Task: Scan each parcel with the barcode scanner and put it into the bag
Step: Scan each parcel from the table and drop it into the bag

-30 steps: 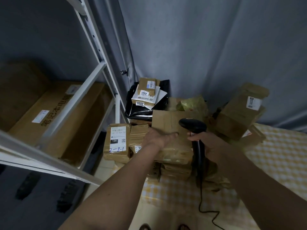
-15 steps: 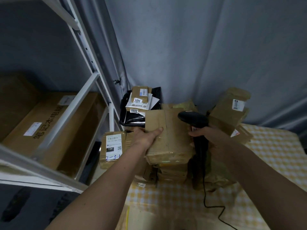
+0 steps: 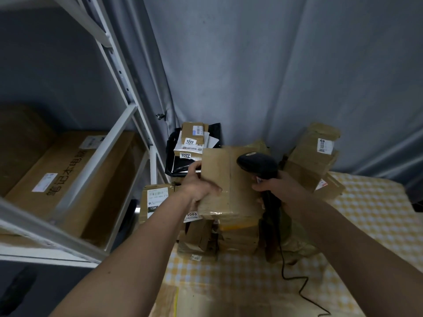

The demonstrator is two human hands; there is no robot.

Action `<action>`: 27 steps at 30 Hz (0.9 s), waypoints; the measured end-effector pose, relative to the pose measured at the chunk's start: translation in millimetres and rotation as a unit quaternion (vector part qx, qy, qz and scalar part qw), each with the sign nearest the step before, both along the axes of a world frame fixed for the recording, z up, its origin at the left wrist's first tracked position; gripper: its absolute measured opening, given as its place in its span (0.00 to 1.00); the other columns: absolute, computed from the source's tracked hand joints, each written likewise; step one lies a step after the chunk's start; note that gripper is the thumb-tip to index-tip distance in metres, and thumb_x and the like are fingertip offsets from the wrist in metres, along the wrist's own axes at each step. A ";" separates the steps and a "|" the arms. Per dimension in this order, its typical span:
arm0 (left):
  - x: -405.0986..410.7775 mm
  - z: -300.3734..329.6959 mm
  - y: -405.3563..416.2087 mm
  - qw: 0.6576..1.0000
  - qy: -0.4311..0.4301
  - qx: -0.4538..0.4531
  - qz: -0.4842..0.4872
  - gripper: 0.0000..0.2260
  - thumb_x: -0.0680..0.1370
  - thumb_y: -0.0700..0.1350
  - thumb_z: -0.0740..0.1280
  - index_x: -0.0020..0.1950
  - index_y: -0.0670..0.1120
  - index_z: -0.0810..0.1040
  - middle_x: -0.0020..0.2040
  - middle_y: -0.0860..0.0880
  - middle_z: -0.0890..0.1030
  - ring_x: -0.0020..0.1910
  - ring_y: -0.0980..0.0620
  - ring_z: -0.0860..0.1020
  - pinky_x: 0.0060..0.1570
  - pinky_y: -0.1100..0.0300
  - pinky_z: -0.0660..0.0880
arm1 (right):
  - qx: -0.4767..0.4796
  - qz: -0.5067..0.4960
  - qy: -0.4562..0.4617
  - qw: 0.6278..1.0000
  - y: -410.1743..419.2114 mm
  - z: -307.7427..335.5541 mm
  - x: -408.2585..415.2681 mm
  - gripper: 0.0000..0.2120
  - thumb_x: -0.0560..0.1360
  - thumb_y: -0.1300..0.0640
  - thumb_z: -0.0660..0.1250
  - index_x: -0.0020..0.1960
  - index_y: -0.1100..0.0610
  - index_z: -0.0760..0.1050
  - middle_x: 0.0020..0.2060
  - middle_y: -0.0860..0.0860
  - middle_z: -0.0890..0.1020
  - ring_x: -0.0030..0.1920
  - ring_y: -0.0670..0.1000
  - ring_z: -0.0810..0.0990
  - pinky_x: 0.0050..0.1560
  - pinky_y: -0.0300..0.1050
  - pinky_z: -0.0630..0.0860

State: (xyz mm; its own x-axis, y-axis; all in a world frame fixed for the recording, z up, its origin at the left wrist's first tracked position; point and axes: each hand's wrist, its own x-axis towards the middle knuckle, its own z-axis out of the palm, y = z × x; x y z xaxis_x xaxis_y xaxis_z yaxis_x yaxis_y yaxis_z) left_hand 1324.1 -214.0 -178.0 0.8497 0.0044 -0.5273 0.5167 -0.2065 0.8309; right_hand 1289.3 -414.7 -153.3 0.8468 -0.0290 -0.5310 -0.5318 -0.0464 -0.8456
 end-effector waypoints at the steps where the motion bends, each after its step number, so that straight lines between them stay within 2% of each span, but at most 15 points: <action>1: 0.7 0.9 -0.8 1.000 -0.003 0.012 0.000 0.47 0.62 0.30 0.77 0.73 0.56 0.61 0.56 0.48 0.76 0.56 0.43 0.76 0.57 0.41 0.77 | 0.001 0.004 -0.001 1.000 2.5 -0.6 0.2 0.12 0.72 0.67 0.69 0.53 0.57 0.75 0.50 0.54 0.77 0.50 0.56 0.76 0.41 0.47 0.76; 4: 7.8 -5.2 4.2 0.998 0.001 0.048 -0.027 0.60 0.53 0.34 0.81 0.76 0.62 0.55 0.68 0.46 0.70 0.65 0.41 0.71 0.61 0.41 0.74 | 0.005 0.009 -0.009 1.000 3.8 0.9 0.3 0.14 0.72 0.67 0.70 0.56 0.57 0.75 0.53 0.53 0.77 0.54 0.55 0.76 0.54 0.53 0.78; 5: 8.7 -6.9 7.0 0.998 0.013 0.045 -0.040 0.62 0.50 0.36 0.82 0.75 0.64 0.55 0.68 0.45 0.70 0.65 0.40 0.72 0.59 0.39 0.75 | 0.013 0.008 -0.014 1.000 2.6 2.5 0.8 0.13 0.72 0.67 0.70 0.55 0.57 0.75 0.53 0.53 0.77 0.54 0.55 0.76 0.56 0.55 0.77; 6: 8.6 -8.3 9.6 0.999 0.026 0.025 -0.038 0.60 0.50 0.38 0.82 0.74 0.65 0.57 0.66 0.45 0.73 0.62 0.40 0.74 0.56 0.38 0.76 | 0.026 0.005 -0.020 0.999 1.3 4.4 1.4 0.12 0.72 0.68 0.69 0.52 0.56 0.76 0.53 0.53 0.77 0.54 0.55 0.76 0.57 0.57 0.77; 8: 2.4 -4.3 11.6 0.998 0.051 -0.030 -0.008 0.50 0.60 0.41 0.82 0.73 0.61 0.58 0.58 0.45 0.78 0.55 0.40 0.78 0.51 0.36 0.77 | 0.046 0.004 -0.030 0.998 -1.1 7.9 2.6 0.11 0.72 0.68 0.69 0.49 0.54 0.76 0.52 0.52 0.78 0.54 0.55 0.75 0.57 0.59 0.76; 11: -1.1 -0.8 12.2 0.991 0.078 -0.098 0.053 0.37 0.69 0.59 0.74 0.72 0.56 0.59 0.52 0.46 0.77 0.48 0.42 0.77 0.52 0.35 0.75 | 0.051 0.003 -0.034 0.998 -0.4 9.4 2.3 0.11 0.71 0.68 0.69 0.50 0.56 0.77 0.50 0.53 0.78 0.53 0.55 0.76 0.55 0.57 0.76; 13: 2.2 1.1 11.4 0.984 0.098 -0.124 0.086 0.36 0.69 0.68 0.68 0.70 0.53 0.63 0.51 0.46 0.76 0.46 0.42 0.75 0.49 0.33 0.72 | 0.045 0.014 -0.036 0.998 2.3 7.3 -0.1 0.11 0.72 0.68 0.69 0.51 0.56 0.78 0.49 0.53 0.79 0.51 0.53 0.76 0.57 0.53 0.72; 15: 5.6 3.6 9.0 0.976 0.121 -0.128 0.130 0.38 0.68 0.74 0.64 0.69 0.52 0.64 0.55 0.44 0.75 0.48 0.40 0.75 0.48 0.32 0.72 | 0.027 0.042 -0.035 0.998 6.1 5.2 -2.8 0.15 0.72 0.68 0.68 0.57 0.58 0.76 0.48 0.52 0.78 0.51 0.52 0.75 0.59 0.51 0.69; 17: 9.4 4.7 6.4 0.974 0.120 -0.103 0.161 0.35 0.71 0.72 0.62 0.70 0.53 0.63 0.61 0.43 0.73 0.53 0.39 0.74 0.53 0.32 0.71 | 0.025 0.057 -0.029 0.998 9.9 1.3 -3.9 0.20 0.71 0.67 0.70 0.62 0.57 0.74 0.53 0.52 0.77 0.57 0.53 0.74 0.60 0.50 0.69; 19: 11.6 6.5 5.0 0.976 0.104 -0.072 0.175 0.28 0.76 0.65 0.63 0.70 0.53 0.62 0.62 0.43 0.72 0.52 0.41 0.73 0.54 0.35 0.73 | 0.039 0.046 -0.021 0.998 11.2 -1.0 -4.1 0.24 0.70 0.67 0.71 0.64 0.56 0.72 0.58 0.53 0.76 0.60 0.55 0.72 0.61 0.50 0.68; 23: 9.6 9.0 4.5 0.976 0.115 -0.073 0.172 0.22 0.76 0.59 0.66 0.66 0.50 0.66 0.53 0.43 0.76 0.47 0.41 0.76 0.43 0.40 0.78 | 0.108 0.029 -0.024 0.993 6.8 6.2 -1.4 0.21 0.65 0.65 0.71 0.57 0.56 0.75 0.55 0.53 0.76 0.57 0.54 0.73 0.57 0.50 0.68; 25: 4.0 7.3 2.7 0.980 0.118 -0.078 0.141 0.14 0.80 0.55 0.62 0.58 0.47 0.71 0.46 0.43 0.78 0.42 0.44 0.77 0.41 0.45 0.78 | 0.125 0.029 -0.029 0.991 4.3 12.4 2.3 0.27 0.60 0.63 0.72 0.59 0.57 0.74 0.54 0.53 0.76 0.56 0.55 0.73 0.57 0.50 0.68; 27: -1.8 5.2 1.9 0.983 0.120 -0.070 0.117 0.09 0.82 0.49 0.58 0.49 0.46 0.73 0.42 0.44 0.78 0.40 0.45 0.77 0.43 0.48 0.76 | 0.110 0.034 -0.031 0.993 1.2 16.6 8.7 0.33 0.59 0.62 0.72 0.63 0.58 0.72 0.56 0.54 0.76 0.58 0.55 0.73 0.59 0.52 0.68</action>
State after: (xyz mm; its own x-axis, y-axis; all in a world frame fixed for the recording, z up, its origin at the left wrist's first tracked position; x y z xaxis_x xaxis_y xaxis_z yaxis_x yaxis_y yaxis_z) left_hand 1322.3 -212.1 -172.8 0.6846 0.0989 -0.7222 0.7215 0.0487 0.6907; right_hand 1298.1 -413.5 -136.7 0.8745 0.1406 -0.4642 -0.4796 0.1092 -0.8706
